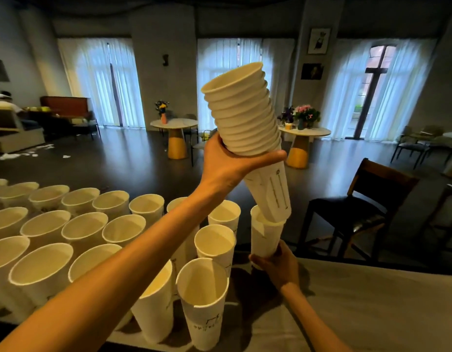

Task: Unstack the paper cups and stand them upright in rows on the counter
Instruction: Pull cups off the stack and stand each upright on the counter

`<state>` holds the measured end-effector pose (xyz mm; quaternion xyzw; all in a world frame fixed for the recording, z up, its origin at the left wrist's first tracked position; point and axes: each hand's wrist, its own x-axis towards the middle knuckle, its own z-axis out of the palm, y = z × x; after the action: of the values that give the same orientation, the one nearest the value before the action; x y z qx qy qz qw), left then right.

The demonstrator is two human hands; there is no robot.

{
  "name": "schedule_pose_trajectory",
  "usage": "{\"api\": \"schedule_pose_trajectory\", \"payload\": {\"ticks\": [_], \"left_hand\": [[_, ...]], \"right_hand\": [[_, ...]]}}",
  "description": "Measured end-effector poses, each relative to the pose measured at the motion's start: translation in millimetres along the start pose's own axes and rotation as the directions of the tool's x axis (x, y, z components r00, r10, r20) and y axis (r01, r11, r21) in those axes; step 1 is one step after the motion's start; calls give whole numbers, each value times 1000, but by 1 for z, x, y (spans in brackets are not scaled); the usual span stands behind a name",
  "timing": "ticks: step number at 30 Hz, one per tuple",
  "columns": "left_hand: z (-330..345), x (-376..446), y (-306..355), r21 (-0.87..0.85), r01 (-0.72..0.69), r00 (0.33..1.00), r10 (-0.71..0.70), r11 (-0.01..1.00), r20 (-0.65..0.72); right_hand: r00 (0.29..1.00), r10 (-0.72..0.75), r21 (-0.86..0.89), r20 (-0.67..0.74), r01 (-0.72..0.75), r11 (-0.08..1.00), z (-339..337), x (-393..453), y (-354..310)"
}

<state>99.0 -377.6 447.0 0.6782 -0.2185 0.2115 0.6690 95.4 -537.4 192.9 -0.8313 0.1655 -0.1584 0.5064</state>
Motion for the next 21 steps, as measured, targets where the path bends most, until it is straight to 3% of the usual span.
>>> {"api": "schedule_pose_trajectory", "payload": {"ticks": [8,13,16,19,21], "left_hand": [[6,-16,8,-53,75,993,-70,996,92],[21,-39,-2,58,75,969,-86,996,233],[36,-61,-9,123,62,957,-94,990,274],[45,-84,-12,140,93,947,-131,986,294],[48,-98,-9,117,100,940,-133,988,314]], "right_hand": [[998,-44,5,41,44,999,-15,-9,13],[997,-15,75,71,10,997,-46,-41,17],[998,-57,140,4,56,989,-68,-73,11],[991,-92,194,97,72,978,-91,-97,-3],[991,-104,194,85,86,977,-100,-107,-9]]}}
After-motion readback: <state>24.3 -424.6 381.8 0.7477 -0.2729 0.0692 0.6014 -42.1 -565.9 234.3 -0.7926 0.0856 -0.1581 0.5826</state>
